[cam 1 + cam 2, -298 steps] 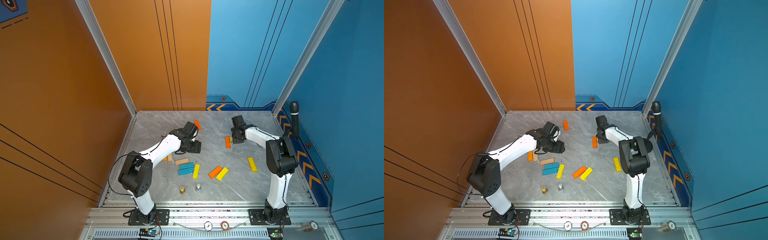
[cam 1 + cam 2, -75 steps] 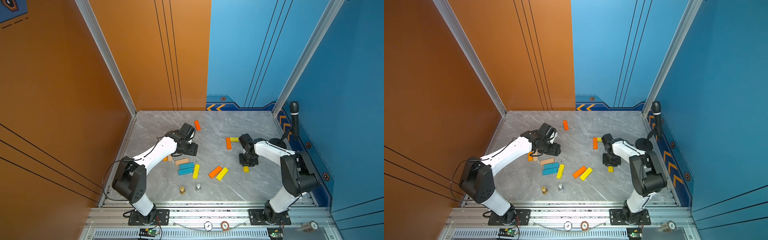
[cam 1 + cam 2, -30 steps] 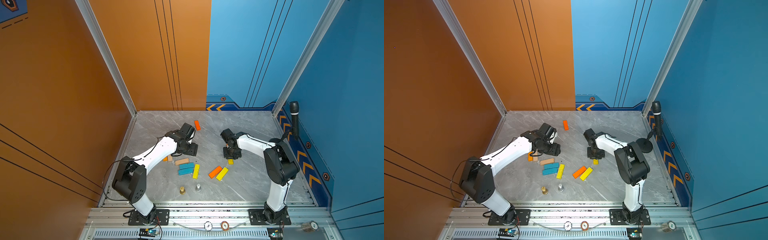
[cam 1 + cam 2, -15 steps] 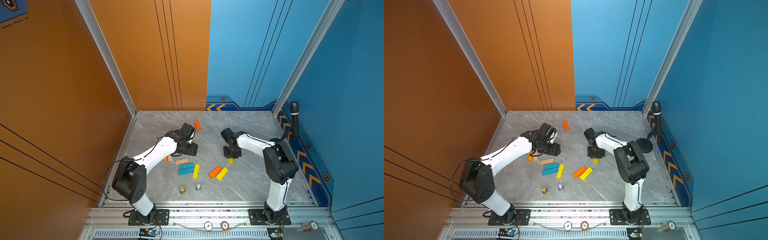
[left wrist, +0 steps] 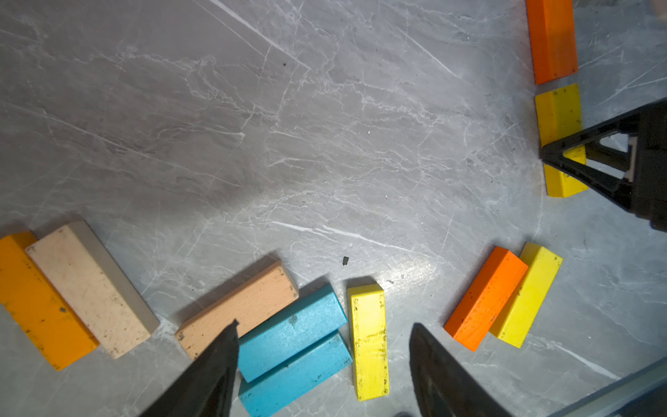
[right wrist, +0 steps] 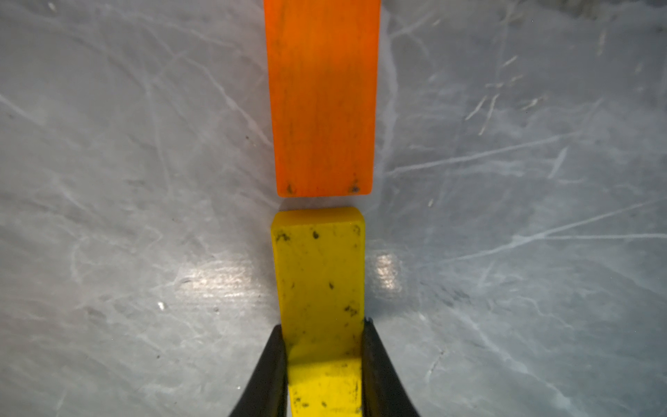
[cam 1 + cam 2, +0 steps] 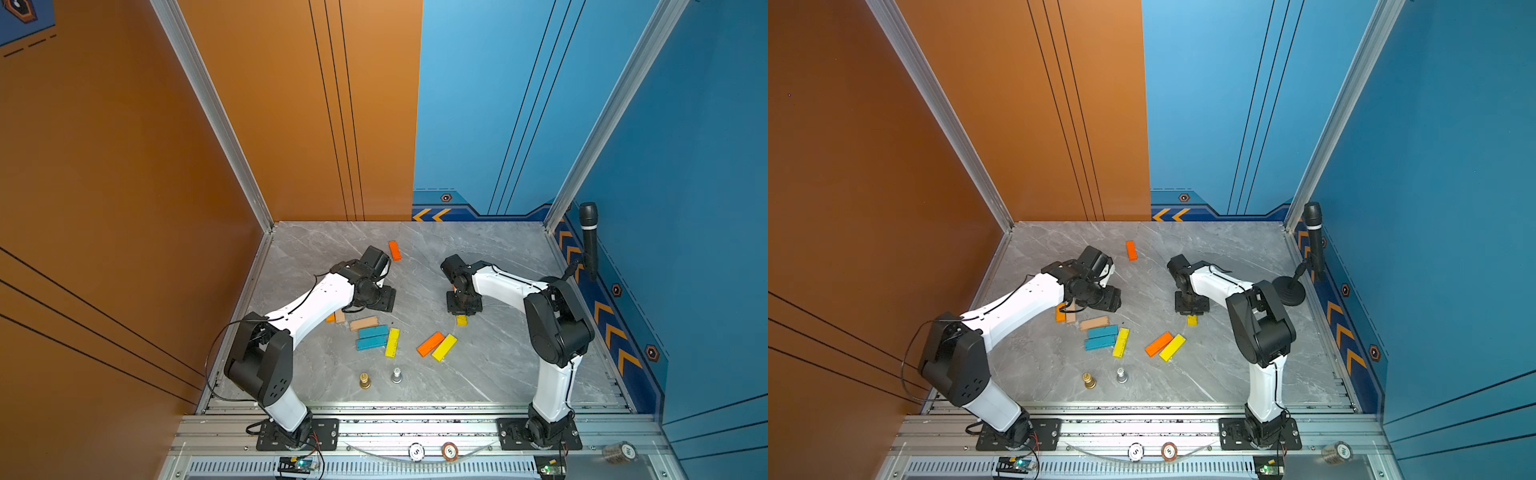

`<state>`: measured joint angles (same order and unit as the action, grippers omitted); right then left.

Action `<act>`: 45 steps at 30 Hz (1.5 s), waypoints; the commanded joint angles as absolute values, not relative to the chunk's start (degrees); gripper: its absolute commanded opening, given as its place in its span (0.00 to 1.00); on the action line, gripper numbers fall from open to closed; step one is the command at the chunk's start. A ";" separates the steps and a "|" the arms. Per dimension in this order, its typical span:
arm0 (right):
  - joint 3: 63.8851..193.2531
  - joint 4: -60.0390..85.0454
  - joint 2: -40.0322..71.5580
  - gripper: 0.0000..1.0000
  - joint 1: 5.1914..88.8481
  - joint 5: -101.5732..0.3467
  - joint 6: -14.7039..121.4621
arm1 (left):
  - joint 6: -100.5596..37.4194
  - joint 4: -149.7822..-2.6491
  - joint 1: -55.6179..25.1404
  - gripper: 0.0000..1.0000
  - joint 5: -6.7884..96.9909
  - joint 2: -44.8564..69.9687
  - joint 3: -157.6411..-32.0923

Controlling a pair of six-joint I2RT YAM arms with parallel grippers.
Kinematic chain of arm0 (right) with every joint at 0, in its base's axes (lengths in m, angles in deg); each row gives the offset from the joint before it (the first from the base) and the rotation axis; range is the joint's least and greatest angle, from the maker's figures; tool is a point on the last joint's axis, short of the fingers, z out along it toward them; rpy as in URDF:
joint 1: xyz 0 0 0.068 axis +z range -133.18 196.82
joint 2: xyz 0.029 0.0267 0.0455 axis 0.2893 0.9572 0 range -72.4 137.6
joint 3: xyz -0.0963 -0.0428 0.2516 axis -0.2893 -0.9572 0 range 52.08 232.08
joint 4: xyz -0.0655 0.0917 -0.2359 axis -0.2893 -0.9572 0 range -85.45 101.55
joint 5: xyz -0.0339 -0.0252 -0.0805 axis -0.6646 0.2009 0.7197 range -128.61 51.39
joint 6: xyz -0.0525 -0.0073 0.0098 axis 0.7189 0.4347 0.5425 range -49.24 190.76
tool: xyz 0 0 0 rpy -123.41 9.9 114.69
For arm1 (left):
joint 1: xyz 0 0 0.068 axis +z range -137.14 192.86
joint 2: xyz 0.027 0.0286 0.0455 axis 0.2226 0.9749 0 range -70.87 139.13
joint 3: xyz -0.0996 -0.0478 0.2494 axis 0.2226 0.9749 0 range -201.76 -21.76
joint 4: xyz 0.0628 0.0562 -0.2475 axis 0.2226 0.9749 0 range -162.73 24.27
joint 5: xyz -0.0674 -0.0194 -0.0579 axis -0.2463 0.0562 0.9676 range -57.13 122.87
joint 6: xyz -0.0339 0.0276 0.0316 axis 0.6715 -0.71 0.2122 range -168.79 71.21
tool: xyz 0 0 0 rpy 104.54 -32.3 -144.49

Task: Assemble the number 6 with building blocks
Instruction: Assemble the building block at the center of the board.

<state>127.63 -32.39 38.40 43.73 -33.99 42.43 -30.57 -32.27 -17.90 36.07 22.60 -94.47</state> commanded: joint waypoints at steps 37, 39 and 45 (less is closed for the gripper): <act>129.38 -33.05 41.94 0.25 43.01 -32.38 42.73 | -31.21 -32.08 -17.89 0.75 35.77 23.27 -94.31; 129.43 -33.01 42.03 0.26 43.01 -32.45 42.72 | -31.27 -32.14 -17.87 0.75 35.82 23.34 -94.34; 129.60 -33.08 42.23 0.27 43.01 -32.40 42.73 | -31.22 -32.11 -17.96 0.75 35.70 23.28 -94.34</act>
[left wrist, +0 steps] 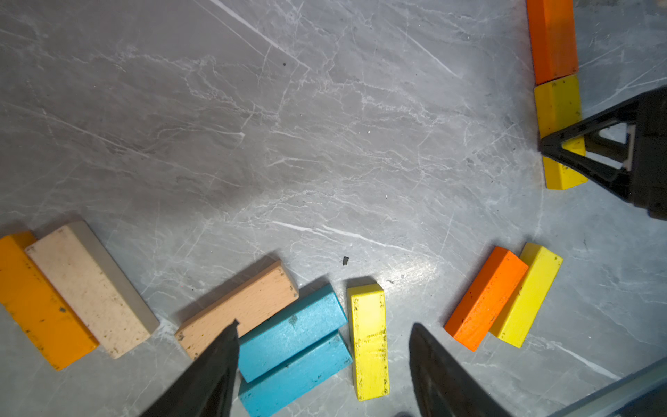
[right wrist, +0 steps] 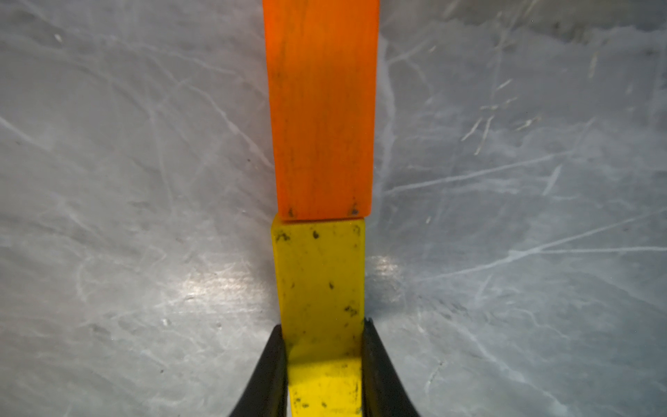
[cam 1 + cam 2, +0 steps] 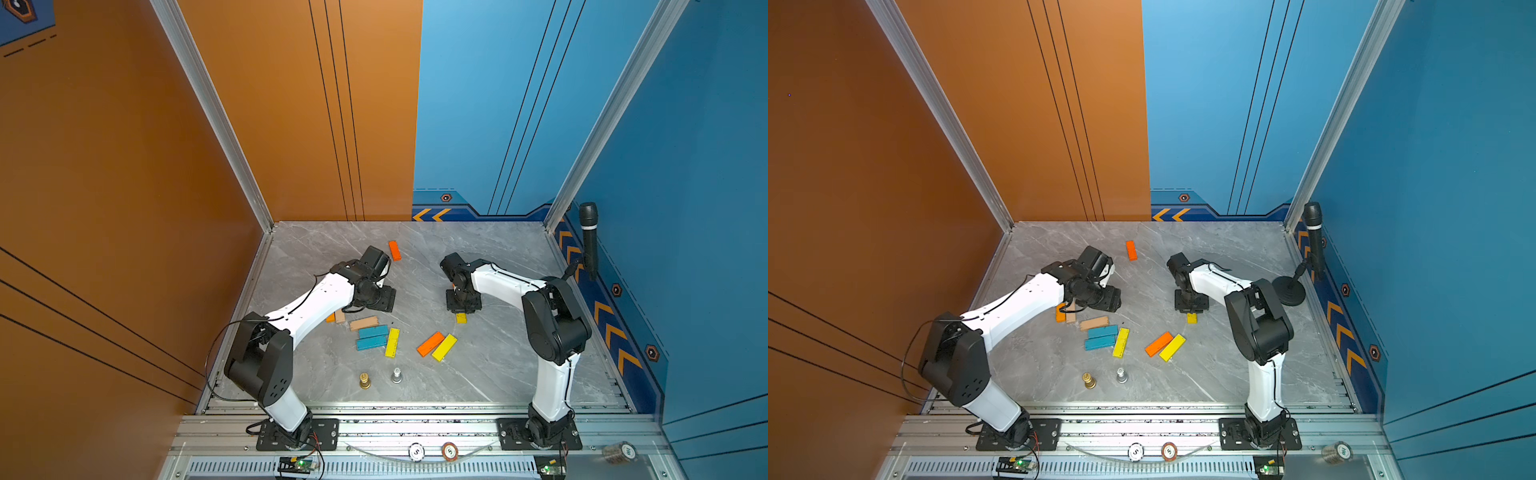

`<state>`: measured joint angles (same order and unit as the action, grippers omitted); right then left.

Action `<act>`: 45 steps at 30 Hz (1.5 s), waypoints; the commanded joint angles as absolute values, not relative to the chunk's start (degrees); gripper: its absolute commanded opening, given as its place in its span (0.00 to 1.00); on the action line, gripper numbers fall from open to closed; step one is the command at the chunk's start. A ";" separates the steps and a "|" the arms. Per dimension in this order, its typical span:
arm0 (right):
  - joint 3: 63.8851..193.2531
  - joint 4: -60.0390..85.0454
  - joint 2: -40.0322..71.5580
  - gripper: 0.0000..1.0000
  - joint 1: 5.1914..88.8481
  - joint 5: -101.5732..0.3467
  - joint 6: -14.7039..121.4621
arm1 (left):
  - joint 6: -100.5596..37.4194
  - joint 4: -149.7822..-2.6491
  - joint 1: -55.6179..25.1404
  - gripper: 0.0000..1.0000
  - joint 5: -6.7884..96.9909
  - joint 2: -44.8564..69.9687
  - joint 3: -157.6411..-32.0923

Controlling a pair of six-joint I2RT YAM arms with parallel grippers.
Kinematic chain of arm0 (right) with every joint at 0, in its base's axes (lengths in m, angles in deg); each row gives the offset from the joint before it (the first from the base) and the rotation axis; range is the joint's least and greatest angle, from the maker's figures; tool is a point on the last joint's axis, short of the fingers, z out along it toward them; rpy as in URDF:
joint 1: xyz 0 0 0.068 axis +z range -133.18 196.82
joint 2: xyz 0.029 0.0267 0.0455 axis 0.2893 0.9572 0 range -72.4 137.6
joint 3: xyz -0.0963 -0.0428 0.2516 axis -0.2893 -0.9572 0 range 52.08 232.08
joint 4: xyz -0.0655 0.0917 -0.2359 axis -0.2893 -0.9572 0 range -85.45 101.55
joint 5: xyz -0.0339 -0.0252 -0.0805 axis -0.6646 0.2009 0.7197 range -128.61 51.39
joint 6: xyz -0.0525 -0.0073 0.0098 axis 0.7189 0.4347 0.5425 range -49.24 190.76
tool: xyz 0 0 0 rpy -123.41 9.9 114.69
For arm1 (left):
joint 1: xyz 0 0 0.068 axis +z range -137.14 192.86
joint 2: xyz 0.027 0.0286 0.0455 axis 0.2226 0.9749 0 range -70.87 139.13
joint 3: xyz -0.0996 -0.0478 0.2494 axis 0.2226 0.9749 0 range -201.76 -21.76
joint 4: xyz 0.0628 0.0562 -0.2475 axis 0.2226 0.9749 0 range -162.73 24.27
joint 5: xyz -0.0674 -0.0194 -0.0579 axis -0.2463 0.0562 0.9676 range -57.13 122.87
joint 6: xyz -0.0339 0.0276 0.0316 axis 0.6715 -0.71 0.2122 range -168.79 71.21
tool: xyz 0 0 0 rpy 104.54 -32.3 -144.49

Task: Assemble the number 6 with building blocks
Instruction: Assemble the building block at the center of the board.

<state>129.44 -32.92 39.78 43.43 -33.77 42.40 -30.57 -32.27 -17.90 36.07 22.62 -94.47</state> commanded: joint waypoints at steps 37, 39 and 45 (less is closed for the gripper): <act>108.44 -32.97 4.39 0.68 59.25 -24.20 14.89 | -29.17 -32.04 -15.80 0.93 29.68 14.77 -92.88; 106.03 -31.91 3.65 0.67 61.90 -24.60 11.04 | -28.88 -32.04 -15.53 0.93 29.44 14.07 -92.77; 104.90 -30.85 7.73 0.62 67.91 -24.24 2.49 | -28.49 -32.13 -15.34 0.93 30.46 13.26 -92.69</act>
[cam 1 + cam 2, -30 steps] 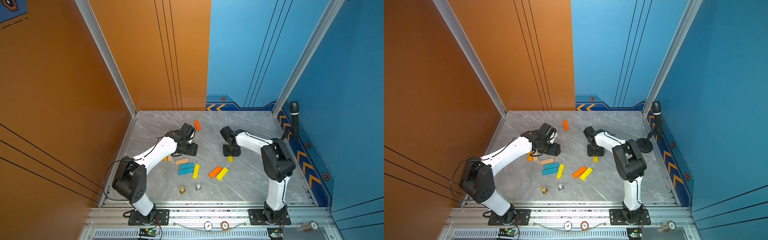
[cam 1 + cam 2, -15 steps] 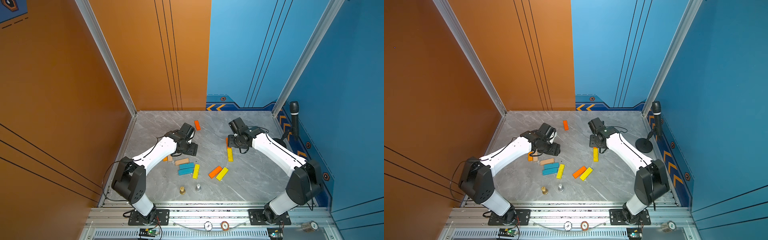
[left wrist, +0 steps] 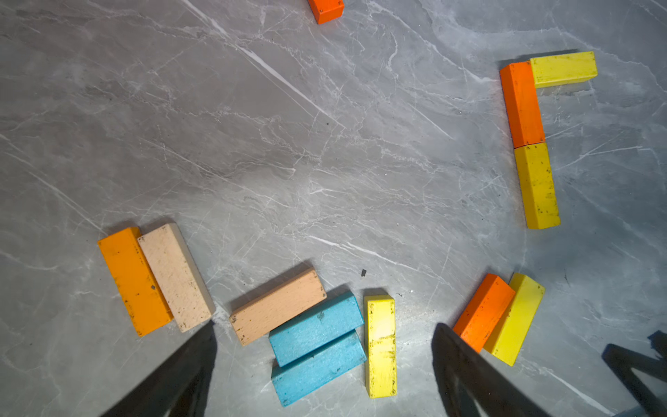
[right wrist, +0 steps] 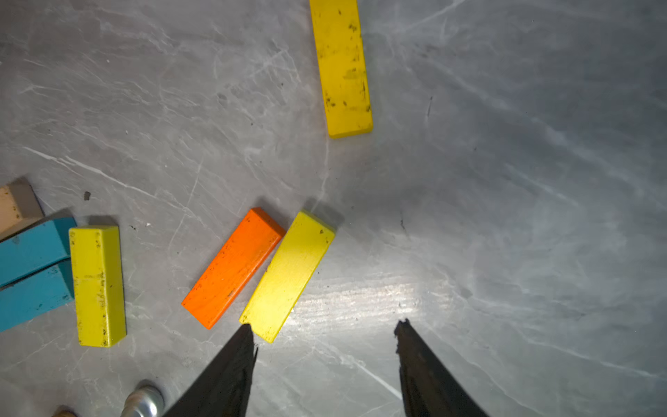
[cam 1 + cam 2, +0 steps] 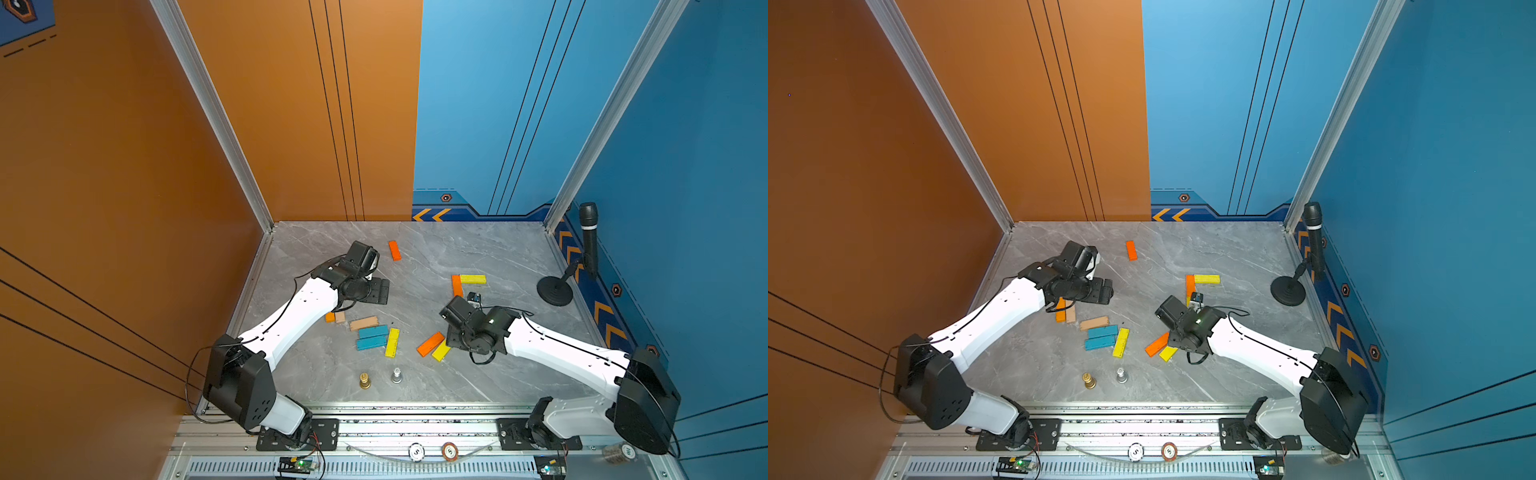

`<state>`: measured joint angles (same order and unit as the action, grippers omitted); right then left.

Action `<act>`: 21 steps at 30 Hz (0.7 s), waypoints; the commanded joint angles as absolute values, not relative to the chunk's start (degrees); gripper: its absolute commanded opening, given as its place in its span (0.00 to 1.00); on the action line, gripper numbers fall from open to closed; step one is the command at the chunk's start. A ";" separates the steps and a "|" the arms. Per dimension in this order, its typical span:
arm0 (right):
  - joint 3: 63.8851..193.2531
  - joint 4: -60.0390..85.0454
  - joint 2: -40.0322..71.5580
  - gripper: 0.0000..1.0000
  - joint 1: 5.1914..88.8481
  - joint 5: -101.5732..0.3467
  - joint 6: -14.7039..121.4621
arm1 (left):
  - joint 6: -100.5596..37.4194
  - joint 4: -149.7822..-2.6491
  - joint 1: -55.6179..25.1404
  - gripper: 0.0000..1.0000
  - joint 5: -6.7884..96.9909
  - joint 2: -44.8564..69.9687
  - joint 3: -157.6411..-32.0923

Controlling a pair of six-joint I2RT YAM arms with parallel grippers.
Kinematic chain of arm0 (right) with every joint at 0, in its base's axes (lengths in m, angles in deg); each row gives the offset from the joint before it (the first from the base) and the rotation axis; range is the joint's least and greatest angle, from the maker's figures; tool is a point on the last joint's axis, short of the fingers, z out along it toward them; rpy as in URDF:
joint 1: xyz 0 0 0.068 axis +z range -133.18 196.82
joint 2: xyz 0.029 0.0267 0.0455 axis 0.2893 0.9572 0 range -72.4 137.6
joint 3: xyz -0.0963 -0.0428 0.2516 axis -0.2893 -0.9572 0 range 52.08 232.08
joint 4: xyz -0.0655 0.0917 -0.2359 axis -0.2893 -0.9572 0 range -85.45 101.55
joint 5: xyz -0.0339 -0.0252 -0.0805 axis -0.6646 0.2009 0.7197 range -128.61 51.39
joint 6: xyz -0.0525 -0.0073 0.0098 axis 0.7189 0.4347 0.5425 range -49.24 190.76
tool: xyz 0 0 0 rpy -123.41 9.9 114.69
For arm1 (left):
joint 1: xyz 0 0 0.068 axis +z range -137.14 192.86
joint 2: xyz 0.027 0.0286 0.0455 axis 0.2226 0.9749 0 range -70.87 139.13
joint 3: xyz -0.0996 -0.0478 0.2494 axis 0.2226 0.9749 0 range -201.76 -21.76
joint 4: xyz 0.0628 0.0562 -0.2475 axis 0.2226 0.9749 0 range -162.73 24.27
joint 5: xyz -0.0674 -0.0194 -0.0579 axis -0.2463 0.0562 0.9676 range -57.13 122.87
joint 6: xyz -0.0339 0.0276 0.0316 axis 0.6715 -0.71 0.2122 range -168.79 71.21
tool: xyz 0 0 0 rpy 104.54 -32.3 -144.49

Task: Assemble the number 6 with building blocks
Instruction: Assemble the building block at the center of the board, then pick up the building block from the center of the board.

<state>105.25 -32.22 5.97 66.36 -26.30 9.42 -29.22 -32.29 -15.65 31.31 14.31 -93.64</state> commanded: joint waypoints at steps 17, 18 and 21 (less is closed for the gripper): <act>109.34 -27.50 19.97 0.54 67.66 -26.48 2.40 | -28.14 -33.07 -14.86 0.92 32.91 12.19 -91.92; 109.70 -27.65 20.47 0.54 67.62 -26.57 2.55 | -28.14 -33.09 -14.76 0.92 33.09 12.23 -91.90; 110.33 -27.45 22.34 0.53 67.38 -27.07 2.87 | -28.00 -33.29 -14.57 0.91 33.40 12.18 -91.86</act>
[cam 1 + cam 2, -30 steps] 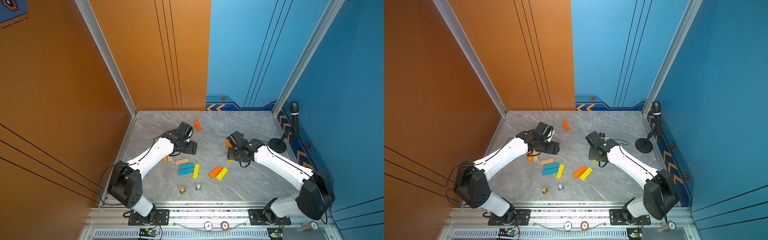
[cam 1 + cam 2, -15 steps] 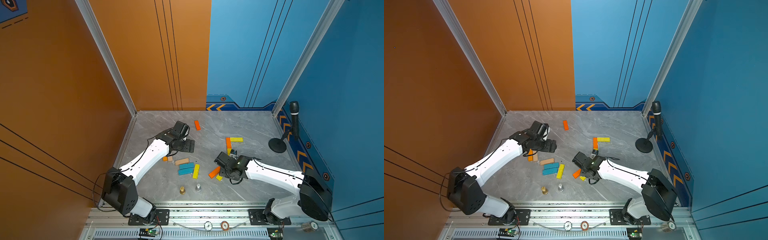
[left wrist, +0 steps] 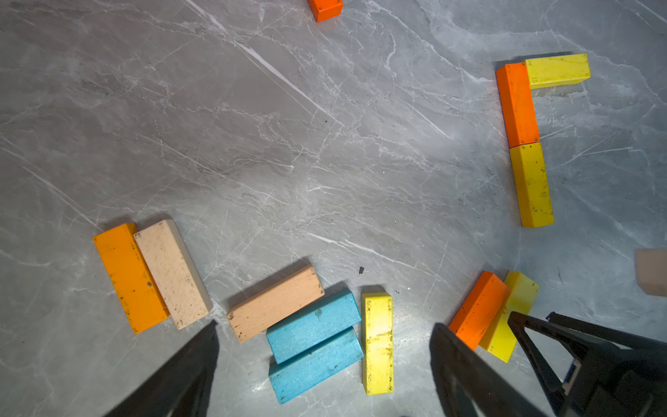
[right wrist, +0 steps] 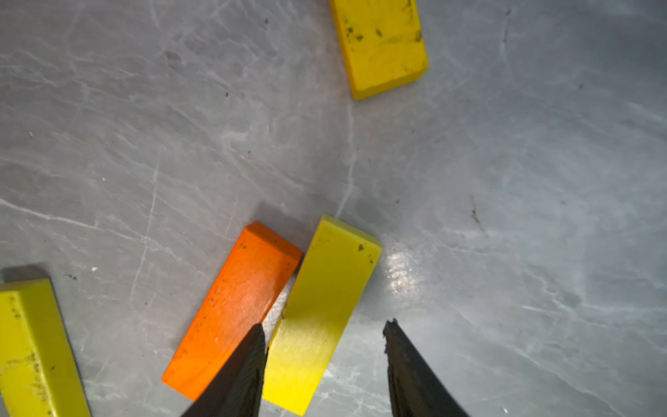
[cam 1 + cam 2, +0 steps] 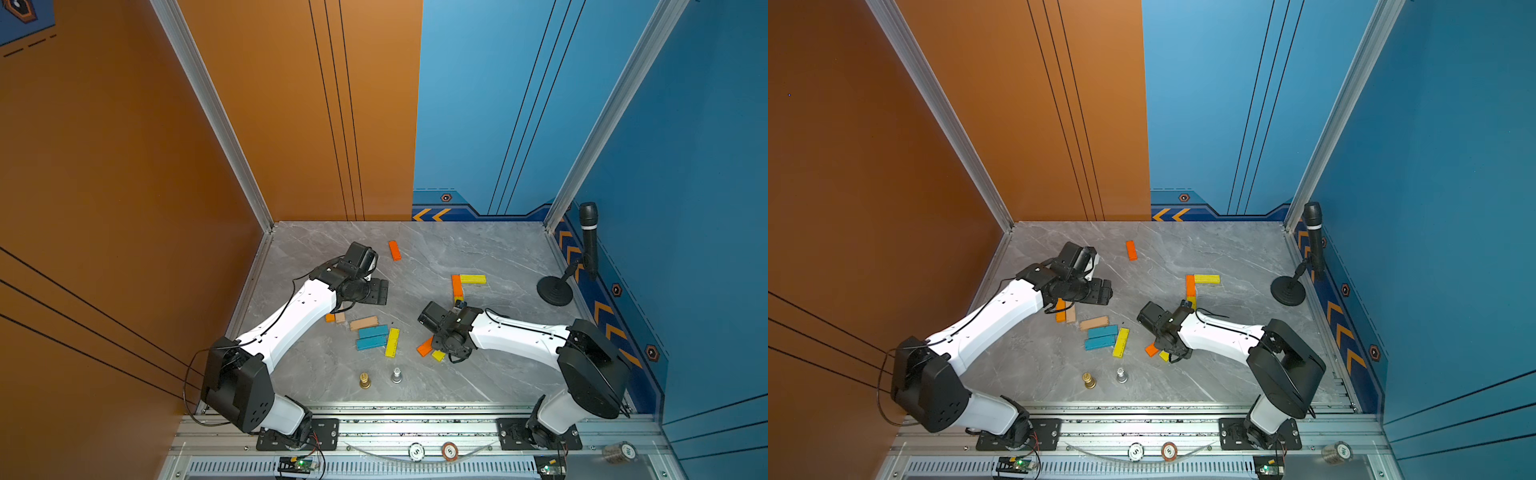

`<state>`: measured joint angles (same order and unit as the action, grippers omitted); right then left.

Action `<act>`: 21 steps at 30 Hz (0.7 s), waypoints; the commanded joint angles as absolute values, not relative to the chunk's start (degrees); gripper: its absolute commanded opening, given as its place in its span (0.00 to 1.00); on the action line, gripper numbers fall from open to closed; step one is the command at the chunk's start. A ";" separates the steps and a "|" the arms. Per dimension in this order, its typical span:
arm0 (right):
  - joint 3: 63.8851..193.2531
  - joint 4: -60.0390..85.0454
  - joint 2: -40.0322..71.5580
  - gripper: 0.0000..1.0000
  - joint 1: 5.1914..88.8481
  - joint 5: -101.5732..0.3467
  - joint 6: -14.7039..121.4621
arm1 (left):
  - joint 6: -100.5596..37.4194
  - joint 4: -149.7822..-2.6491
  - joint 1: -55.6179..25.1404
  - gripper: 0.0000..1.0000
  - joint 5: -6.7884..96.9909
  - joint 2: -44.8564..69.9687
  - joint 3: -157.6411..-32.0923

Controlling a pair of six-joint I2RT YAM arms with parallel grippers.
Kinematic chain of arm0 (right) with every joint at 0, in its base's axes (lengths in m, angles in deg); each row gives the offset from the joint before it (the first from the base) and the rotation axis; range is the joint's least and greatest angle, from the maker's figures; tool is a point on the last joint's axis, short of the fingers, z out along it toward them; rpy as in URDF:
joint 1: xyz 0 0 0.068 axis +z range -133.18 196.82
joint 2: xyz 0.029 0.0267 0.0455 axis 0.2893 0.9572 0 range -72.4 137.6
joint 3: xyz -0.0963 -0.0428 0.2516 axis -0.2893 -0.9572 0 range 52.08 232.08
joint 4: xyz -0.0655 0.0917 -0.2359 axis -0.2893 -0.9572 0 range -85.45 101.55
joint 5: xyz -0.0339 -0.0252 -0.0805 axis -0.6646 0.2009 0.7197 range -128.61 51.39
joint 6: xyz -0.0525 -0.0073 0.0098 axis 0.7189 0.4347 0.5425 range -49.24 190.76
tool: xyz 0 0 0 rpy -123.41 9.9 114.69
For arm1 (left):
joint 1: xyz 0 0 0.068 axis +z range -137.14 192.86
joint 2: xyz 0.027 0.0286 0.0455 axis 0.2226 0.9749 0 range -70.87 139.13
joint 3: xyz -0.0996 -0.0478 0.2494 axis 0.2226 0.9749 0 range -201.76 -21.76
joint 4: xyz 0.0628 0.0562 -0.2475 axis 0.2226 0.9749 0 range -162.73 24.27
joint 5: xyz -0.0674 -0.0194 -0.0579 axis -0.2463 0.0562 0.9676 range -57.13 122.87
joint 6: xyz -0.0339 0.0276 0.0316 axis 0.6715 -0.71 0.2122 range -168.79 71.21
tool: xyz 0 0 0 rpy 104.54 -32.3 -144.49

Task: Assemble the number 6 with building blocks
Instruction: Pick up the building block from the center of the board.

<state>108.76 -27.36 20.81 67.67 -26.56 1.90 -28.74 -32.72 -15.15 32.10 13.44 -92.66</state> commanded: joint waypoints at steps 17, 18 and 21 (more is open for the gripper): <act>108.44 -27.03 25.60 0.39 67.97 -28.90 1.35 | -27.87 -33.63 -14.46 0.91 33.75 11.74 -91.20; 108.25 -26.90 25.43 0.39 67.97 -28.86 1.38 | -27.92 -33.63 -14.47 0.91 33.75 11.74 -91.20; 108.32 -26.67 25.14 0.40 67.87 -28.95 1.85 | -27.78 -33.62 -14.47 0.91 33.96 11.81 -91.19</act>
<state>109.09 -26.34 24.39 67.76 -28.40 1.86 -28.19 -33.34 -14.89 33.08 13.44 -92.00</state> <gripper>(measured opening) 0.400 0.912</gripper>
